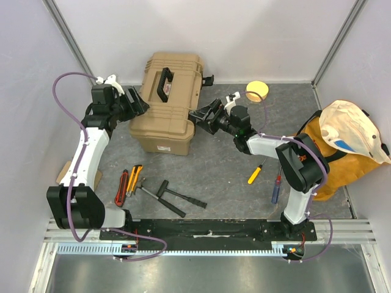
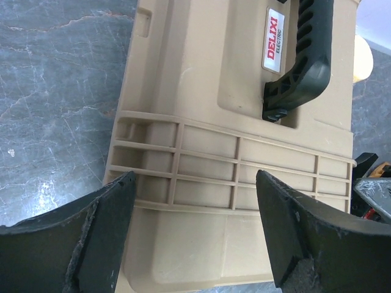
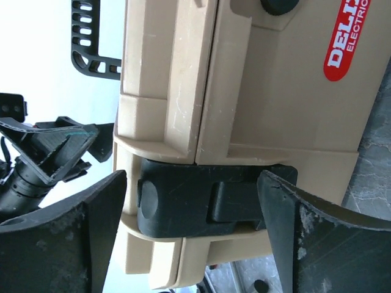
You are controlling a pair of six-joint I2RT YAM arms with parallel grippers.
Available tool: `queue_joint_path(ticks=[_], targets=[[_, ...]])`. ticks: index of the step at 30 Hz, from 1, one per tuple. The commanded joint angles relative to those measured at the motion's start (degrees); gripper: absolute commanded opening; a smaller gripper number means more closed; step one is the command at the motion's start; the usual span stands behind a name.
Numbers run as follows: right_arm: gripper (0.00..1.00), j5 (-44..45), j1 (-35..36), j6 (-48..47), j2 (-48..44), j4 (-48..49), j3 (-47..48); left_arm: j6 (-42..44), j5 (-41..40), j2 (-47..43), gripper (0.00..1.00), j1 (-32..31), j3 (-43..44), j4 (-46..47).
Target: Pack the tool kit
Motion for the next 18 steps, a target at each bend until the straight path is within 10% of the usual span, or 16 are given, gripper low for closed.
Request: queue_joint_path(ticks=[1, 18], targets=[[0.98, 2.51, 0.08, -1.9, -4.21, -1.07, -1.69, 0.7, -0.23, -0.93, 0.85, -2.34, 1.96, -9.54], [0.98, 2.17, -0.97, 23.64, 4.99, 33.96, -13.66, -3.33, -7.98, -6.12, 0.87, -2.34, -7.7, -6.38]])
